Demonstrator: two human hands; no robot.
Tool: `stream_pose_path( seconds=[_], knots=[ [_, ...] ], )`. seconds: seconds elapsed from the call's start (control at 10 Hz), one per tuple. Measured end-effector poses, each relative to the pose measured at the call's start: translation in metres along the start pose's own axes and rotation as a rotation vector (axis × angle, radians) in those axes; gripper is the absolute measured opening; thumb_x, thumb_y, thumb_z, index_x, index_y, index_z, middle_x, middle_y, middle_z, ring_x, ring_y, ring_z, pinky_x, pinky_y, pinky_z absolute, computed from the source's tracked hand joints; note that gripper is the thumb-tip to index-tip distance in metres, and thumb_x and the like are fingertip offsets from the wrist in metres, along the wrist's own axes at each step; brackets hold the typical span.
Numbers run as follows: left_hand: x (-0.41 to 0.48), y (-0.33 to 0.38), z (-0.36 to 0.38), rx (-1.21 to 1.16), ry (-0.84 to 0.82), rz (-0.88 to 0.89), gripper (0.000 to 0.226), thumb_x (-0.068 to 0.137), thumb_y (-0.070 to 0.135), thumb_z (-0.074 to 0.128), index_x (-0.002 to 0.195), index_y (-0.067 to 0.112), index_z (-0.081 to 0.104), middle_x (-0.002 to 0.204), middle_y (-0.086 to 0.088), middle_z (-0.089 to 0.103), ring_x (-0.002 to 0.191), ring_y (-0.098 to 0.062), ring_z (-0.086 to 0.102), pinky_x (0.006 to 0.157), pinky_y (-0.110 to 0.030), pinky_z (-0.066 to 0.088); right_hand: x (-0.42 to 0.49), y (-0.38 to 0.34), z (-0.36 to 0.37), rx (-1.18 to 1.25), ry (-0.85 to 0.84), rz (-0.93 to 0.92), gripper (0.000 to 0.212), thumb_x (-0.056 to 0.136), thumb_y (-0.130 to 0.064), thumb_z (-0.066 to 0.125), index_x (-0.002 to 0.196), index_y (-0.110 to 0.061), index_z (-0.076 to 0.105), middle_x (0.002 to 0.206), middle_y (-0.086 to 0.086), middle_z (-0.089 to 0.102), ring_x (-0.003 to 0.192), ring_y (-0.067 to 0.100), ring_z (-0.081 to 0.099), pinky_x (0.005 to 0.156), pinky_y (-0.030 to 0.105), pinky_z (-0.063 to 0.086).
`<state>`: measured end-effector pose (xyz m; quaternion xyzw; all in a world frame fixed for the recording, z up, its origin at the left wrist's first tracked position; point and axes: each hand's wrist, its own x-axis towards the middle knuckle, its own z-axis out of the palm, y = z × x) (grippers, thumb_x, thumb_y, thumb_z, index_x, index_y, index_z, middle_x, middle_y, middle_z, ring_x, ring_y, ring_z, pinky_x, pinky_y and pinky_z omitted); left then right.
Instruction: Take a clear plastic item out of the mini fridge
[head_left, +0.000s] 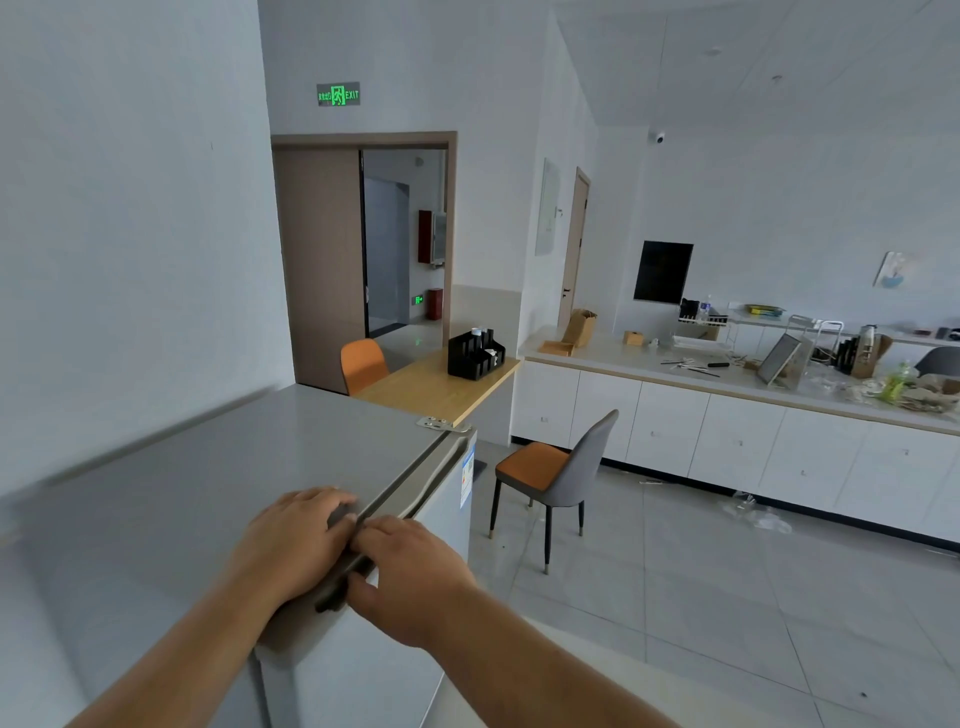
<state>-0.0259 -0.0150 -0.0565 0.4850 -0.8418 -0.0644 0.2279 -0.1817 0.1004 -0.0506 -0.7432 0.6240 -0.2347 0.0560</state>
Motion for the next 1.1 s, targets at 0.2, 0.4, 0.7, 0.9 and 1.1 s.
stream_pose_path(
  seconds=[0.2, 0.4, 0.7, 0.9, 1.1],
  knots=[
    [0.0, 0.0, 0.0, -0.002, -0.003, -0.005, 0.041, 0.097, 0.054, 0.045, 0.132, 0.038, 0.058, 0.14, 0.011, 0.06, 0.128, -0.015, 0.051, 0.105, -0.039, 0.042, 0.0, 0.002, 0.002, 0.0, 0.012, 0.002, 0.038, 0.096, -0.042, 0.051, 0.126, -0.021, 0.062, 0.136, -0.004, 0.058, 0.126, 0.021, 0.05, 0.1, 0.045, 0.051],
    [0.0, 0.001, 0.0, 0.004, 0.003, -0.002, 0.041, 0.097, 0.055, 0.046, 0.131, 0.038, 0.059, 0.139, 0.01, 0.061, 0.127, -0.014, 0.053, 0.103, -0.038, 0.043, 0.0, 0.002, 0.001, -0.01, 0.009, 0.0, 0.039, 0.096, -0.043, 0.051, 0.126, -0.022, 0.063, 0.136, -0.004, 0.058, 0.127, 0.021, 0.05, 0.101, 0.045, 0.051],
    [0.0, 0.0, -0.001, 0.011, 0.001, 0.009, 0.04, 0.097, 0.055, 0.046, 0.13, 0.037, 0.059, 0.137, 0.01, 0.062, 0.124, -0.014, 0.054, 0.102, -0.038, 0.044, 0.002, 0.002, -0.001, -0.02, 0.006, -0.014, 0.037, 0.096, -0.044, 0.052, 0.124, -0.023, 0.064, 0.132, -0.004, 0.06, 0.123, 0.019, 0.052, 0.1, 0.043, 0.052],
    [-0.002, 0.006, -0.001, 0.008, 0.041, 0.021, 0.032, 0.097, 0.05, 0.048, 0.121, 0.037, 0.065, 0.125, 0.011, 0.067, 0.116, -0.014, 0.057, 0.096, -0.037, 0.047, 0.005, 0.003, -0.007, -0.102, -0.011, -0.055, 0.033, 0.099, -0.04, 0.049, 0.119, -0.019, 0.064, 0.123, 0.002, 0.064, 0.114, 0.025, 0.052, 0.097, 0.045, 0.05],
    [-0.004, 0.011, -0.006, -0.022, 0.065, 0.129, 0.035, 0.1, 0.056, 0.039, 0.109, 0.036, 0.066, 0.107, 0.014, 0.071, 0.095, -0.008, 0.062, 0.084, -0.034, 0.053, 0.007, 0.007, -0.028, -0.065, -0.007, -0.01, 0.041, 0.105, -0.046, 0.04, 0.123, -0.02, 0.067, 0.127, 0.005, 0.067, 0.126, 0.025, 0.05, 0.109, 0.047, 0.042]
  ],
)
